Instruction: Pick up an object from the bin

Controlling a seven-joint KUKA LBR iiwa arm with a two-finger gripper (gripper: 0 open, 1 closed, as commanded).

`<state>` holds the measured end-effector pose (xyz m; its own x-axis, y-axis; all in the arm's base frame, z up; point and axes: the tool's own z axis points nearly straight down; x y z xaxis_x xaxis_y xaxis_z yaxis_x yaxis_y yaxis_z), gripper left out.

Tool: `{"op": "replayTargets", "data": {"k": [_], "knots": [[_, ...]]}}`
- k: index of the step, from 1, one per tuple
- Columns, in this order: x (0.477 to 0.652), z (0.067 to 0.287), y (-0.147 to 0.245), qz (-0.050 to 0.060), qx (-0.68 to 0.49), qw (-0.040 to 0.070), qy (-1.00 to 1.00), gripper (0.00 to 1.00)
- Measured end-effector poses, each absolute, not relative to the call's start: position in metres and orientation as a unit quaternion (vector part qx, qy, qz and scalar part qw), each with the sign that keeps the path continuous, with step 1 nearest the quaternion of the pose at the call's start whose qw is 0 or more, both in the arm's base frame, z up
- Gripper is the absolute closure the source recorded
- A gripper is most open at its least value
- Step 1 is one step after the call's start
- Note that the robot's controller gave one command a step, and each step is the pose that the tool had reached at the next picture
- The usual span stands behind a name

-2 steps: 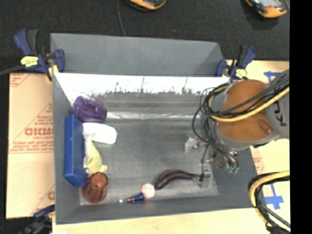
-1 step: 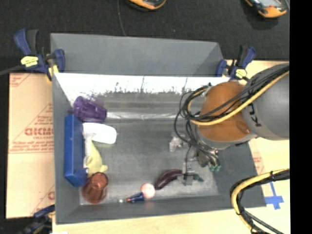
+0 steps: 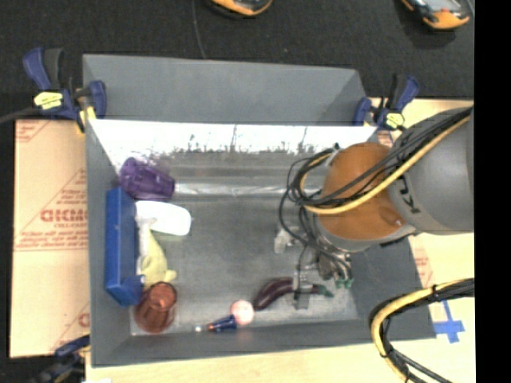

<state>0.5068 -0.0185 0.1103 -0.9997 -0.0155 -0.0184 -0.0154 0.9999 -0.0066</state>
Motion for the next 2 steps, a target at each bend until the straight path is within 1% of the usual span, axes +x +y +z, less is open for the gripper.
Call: {"op": "replayTargets", "data": {"k": [1,2], "knots": [[0.491,0.1184,0.0061,-0.002,-0.085,0.005,0.996,0.0],[0.4942,0.1242,0.0069,-0.005,-0.138,0.011,0.99,0.0]]}}
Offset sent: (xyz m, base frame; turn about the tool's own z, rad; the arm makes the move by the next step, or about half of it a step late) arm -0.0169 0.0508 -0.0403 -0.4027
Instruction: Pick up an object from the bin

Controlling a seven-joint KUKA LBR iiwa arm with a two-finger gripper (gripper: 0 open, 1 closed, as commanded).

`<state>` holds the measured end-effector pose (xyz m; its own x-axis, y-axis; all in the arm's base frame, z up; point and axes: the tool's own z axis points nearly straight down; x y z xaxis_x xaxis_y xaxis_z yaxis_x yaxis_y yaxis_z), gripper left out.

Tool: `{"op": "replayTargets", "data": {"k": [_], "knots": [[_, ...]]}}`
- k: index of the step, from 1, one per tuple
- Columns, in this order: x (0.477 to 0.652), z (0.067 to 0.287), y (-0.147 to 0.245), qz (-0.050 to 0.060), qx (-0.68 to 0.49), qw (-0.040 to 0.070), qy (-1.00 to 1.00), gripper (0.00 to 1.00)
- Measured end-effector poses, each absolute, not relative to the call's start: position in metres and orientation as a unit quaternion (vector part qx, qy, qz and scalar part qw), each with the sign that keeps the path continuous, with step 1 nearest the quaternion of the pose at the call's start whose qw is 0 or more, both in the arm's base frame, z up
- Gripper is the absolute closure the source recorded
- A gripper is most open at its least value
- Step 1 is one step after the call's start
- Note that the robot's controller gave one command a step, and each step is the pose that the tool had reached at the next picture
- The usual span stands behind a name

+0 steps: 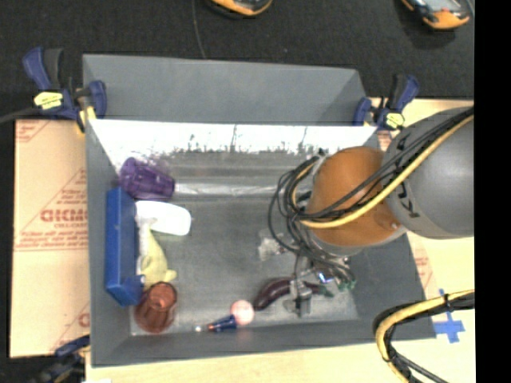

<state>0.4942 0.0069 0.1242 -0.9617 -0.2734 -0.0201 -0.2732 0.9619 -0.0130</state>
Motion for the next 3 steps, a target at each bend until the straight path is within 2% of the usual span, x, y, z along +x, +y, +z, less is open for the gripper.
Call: {"op": "replayTargets", "data": {"k": [1,3], "knots": [[0.4813,0.0831,0.0017,-0.005,-0.101,0.01,0.995,1.0],[0.4813,0.0831,0.0014,-0.005,-0.103,0.01,0.995,1.0]]}}
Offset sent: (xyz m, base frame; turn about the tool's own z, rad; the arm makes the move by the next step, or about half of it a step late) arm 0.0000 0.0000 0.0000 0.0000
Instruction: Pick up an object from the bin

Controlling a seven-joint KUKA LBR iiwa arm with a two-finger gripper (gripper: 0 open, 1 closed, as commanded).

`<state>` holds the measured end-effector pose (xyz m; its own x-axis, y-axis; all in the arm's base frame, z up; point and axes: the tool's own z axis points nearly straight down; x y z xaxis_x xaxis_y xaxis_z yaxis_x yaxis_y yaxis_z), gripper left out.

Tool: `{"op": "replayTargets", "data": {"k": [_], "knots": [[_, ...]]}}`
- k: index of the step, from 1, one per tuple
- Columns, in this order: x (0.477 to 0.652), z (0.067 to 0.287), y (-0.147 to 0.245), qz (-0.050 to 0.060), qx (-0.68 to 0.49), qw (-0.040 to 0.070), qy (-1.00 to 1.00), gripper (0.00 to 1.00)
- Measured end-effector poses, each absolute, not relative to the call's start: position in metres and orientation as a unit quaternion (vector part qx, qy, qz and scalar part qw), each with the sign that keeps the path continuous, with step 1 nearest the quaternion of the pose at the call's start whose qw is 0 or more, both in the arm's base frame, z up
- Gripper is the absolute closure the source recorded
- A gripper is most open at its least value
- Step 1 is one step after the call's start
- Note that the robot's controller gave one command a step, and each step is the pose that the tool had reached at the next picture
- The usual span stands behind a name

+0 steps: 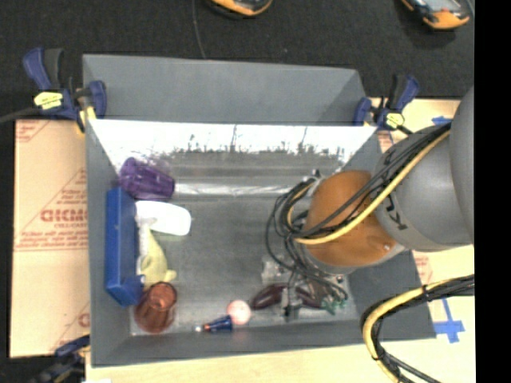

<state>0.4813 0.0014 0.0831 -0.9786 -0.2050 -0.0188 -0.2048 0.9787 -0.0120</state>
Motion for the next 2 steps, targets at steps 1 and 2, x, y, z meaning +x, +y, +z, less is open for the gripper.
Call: {"op": "replayTargets", "data": {"k": [1,2], "knots": [[0.481,0.083,0.001,-0.005,-0.103,0.01,0.995,1.0],[0.481,0.199,-0.002,-0.005,-0.11,0.011,0.994,1.0]]}}
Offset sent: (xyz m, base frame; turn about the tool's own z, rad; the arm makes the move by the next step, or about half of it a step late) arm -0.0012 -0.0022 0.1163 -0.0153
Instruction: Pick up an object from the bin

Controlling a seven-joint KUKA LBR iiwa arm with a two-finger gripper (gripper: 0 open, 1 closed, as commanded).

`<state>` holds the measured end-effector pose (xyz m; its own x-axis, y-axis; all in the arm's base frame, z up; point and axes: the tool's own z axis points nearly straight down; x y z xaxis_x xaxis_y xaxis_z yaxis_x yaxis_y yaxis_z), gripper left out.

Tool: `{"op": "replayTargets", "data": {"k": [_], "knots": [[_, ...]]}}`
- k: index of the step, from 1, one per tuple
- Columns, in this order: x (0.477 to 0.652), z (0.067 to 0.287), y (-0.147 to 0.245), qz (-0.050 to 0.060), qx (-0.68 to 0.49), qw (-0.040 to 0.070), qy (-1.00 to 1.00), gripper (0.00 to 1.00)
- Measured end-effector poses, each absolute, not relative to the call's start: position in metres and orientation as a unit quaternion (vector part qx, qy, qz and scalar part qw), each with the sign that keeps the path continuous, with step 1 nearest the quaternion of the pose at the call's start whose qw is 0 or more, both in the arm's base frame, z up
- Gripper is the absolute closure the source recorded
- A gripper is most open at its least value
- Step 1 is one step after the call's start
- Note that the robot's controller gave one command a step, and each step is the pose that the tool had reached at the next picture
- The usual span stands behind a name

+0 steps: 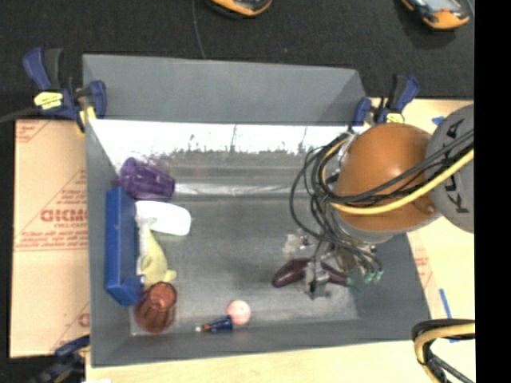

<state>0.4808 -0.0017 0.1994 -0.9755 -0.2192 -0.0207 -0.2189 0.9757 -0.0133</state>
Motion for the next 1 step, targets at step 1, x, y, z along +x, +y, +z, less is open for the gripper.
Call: {"op": "replayTargets", "data": {"k": [1], "knots": [[0.4809,0.1998,-0.0017,-0.005,-0.11,0.011,0.994,1.0]]}}
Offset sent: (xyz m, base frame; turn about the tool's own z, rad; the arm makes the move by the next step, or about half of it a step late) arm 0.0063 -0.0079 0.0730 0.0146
